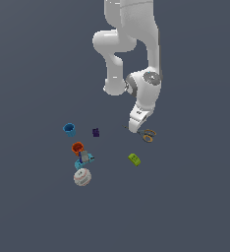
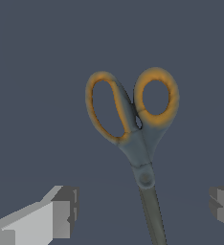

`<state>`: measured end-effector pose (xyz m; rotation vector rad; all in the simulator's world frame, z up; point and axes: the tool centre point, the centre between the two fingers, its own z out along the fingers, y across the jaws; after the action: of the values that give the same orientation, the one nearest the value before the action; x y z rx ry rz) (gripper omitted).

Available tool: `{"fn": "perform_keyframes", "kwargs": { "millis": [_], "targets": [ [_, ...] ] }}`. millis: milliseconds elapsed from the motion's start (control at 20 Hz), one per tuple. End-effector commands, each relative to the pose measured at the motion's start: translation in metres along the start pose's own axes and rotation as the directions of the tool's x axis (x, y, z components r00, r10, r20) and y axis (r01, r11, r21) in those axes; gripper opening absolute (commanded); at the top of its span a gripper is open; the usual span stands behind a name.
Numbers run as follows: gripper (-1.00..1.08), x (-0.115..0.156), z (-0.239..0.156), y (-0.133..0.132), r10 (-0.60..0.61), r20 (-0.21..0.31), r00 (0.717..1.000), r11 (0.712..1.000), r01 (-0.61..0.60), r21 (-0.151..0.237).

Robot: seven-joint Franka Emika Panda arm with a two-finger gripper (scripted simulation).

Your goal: Pick up a designated object from a clutter of objects.

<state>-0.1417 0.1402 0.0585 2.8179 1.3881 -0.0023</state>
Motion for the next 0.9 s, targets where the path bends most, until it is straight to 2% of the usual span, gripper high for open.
{"fn": "perform_keyframes", "kwargs": {
  "millis": [0,850],
  "targets": [
    [1.00,0.000,0.000,0.000,0.000,0.000,1.000,1.000,0.000,0.000],
    [1.00,-0.001,0.048,-0.001,-0.004,-0.001,1.000,1.000,0.004,-0.001]
  ]
}}
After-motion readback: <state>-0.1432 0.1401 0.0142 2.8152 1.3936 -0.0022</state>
